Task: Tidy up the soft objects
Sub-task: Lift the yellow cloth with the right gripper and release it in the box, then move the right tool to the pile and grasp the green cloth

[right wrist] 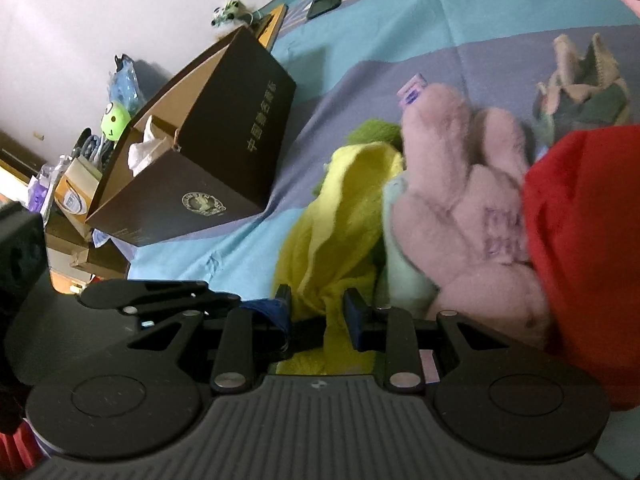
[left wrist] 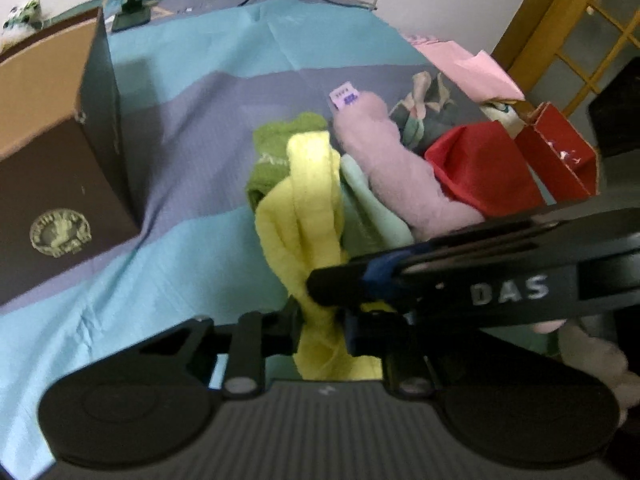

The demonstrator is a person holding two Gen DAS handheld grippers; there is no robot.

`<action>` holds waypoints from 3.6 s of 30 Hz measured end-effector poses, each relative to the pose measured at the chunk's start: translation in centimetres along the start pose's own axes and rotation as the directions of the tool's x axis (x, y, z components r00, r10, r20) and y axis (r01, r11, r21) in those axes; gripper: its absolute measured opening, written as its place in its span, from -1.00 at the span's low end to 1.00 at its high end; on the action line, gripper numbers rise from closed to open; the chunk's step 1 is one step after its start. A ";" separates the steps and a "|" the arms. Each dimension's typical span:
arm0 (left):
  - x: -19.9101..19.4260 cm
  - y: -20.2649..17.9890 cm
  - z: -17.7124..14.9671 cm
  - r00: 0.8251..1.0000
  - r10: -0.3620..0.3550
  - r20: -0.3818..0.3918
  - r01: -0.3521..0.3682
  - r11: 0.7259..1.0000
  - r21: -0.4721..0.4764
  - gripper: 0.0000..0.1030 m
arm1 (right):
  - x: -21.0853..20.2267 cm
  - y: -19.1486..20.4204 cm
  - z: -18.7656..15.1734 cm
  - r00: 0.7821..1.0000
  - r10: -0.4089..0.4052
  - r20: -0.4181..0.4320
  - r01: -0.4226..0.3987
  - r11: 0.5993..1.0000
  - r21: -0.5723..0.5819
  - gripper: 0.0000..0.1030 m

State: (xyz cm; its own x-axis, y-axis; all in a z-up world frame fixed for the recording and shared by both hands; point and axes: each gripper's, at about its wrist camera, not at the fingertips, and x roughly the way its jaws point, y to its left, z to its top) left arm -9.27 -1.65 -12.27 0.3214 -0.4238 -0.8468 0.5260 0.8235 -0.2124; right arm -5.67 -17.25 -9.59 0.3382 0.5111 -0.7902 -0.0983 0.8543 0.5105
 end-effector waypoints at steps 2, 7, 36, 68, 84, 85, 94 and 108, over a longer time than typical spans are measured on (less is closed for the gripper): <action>-0.5 0.3 0.0 1.000 -0.007 0.007 0.007 1.000 0.022 -0.71 | 0.0 -0.1 0.1 1.000 0.019 -0.008 -0.018 0.999 0.032 -0.79; -2.8 0.9 0.3 0.998 -0.036 0.048 0.033 0.997 0.075 -0.72 | -1.0 0.7 0.1 0.997 0.076 0.014 -0.077 0.993 0.093 -0.79; -11.8 20.4 10.0 0.942 0.061 0.330 -0.047 0.998 -0.048 -0.74 | 7.6 16.1 15.1 0.961 0.152 0.229 -0.098 0.968 -0.230 -0.79; -9.1 22.5 7.1 0.946 0.306 0.104 -0.290 0.946 -0.144 -0.02 | 10.7 16.4 12.1 0.990 -0.011 0.142 0.033 0.987 -0.156 -0.78; -12.4 14.6 5.5 0.849 0.513 0.125 -0.478 0.847 -0.231 0.02 | 4.9 14.1 9.6 0.987 0.134 0.085 -0.110 0.965 -0.237 -0.77; -12.4 14.1 5.4 0.841 0.526 0.126 -0.490 0.839 -0.237 0.02 | 4.6 13.9 9.3 0.988 0.136 0.079 -0.113 0.962 -0.250 -0.77; -12.4 10.7 4.2 0.800 0.590 0.110 -0.544 0.790 -0.281 0.04 | 2.9 11.9 7.8 0.986 0.162 0.040 -0.144 0.949 -0.282 -0.76; -9.3 6.9 3.0 0.806 0.591 0.038 -0.561 0.782 -0.271 0.06 | 1.5 8.1 5.0 0.989 0.149 -0.004 -0.145 0.959 -0.242 -0.76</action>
State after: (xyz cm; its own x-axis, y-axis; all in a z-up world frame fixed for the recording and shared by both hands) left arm -6.29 6.87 -4.43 0.5994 0.1308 -0.7897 0.0183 0.9841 0.1768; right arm -1.31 -10.06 -4.97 0.3162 0.6329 -0.7067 -0.3699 0.7682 0.5225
